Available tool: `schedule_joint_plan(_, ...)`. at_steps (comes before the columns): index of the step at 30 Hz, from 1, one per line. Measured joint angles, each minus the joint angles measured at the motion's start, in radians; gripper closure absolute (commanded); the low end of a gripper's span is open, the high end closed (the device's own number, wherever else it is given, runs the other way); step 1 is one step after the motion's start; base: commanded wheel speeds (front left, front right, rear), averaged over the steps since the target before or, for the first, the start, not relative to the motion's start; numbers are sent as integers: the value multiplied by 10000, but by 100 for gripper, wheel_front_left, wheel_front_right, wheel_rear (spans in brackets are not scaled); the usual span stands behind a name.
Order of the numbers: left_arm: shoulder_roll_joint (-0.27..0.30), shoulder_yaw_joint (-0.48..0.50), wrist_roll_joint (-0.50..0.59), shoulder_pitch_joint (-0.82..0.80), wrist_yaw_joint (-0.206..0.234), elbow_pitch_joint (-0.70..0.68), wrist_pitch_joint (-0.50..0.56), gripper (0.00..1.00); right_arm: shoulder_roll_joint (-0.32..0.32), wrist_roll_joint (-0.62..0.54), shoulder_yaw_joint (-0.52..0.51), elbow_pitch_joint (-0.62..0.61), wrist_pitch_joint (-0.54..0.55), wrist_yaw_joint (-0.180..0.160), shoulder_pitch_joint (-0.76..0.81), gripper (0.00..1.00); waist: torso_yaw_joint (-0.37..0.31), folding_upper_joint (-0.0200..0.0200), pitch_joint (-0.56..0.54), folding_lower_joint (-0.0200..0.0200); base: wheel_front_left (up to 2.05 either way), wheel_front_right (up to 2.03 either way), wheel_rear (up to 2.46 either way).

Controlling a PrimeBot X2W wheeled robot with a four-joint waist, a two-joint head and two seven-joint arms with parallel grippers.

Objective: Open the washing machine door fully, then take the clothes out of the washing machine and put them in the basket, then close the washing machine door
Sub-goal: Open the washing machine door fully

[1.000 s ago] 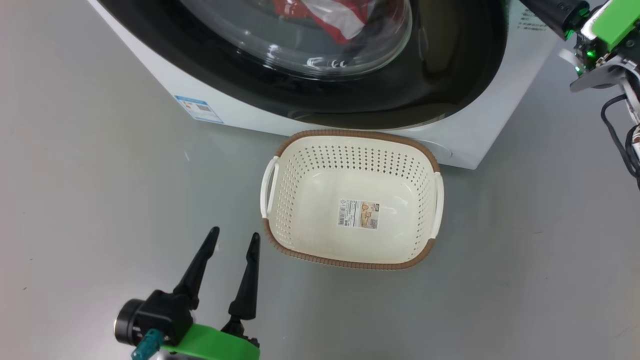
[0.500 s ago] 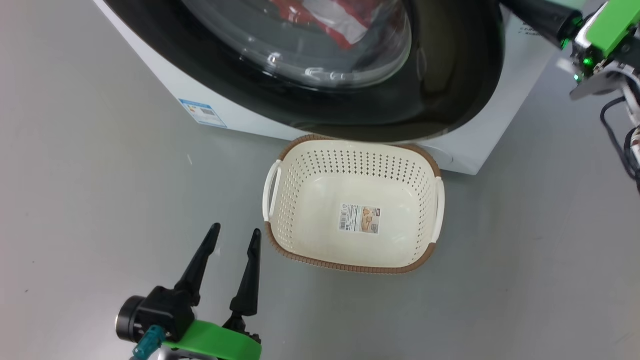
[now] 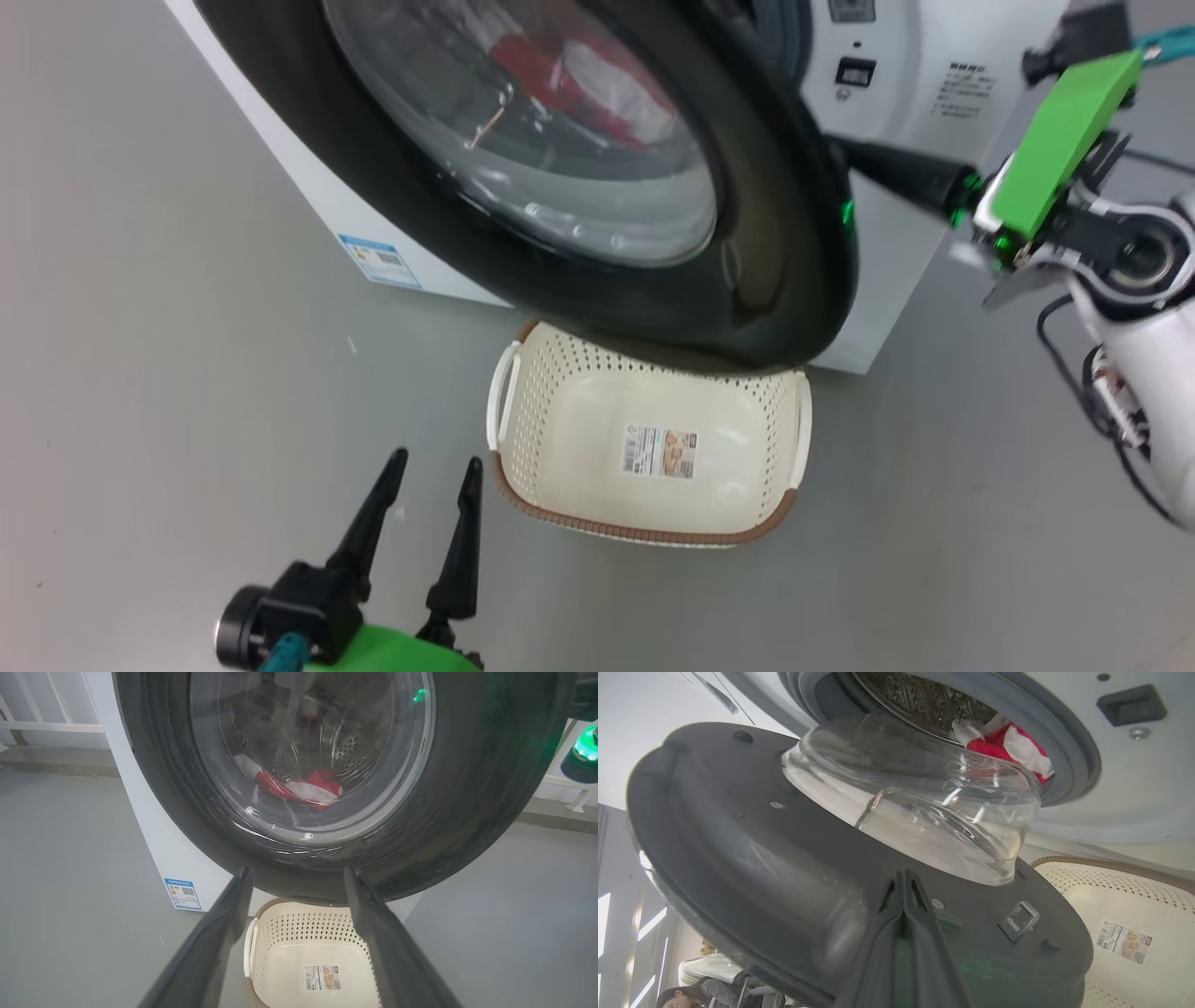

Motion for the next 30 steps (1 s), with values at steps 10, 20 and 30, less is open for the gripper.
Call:
schedule_joint_plan(10,8,71,165,583,-12,31,0,0,297,-100,48,-688,217,0,1286,100,113,0,-713,0,0,0,0)
schedule_joint_plan(20,13,211,357,1190,-13,44,0,0,871,-305,205,-1392,422,0,2322,100,434,-1,-1288,0,0,0,0)
schedule_joint_plan(30,19,481,430,1497,-88,111,0,0,1302,-462,405,-1927,466,0,3277,100,904,0,-1763,0,0,0,0)
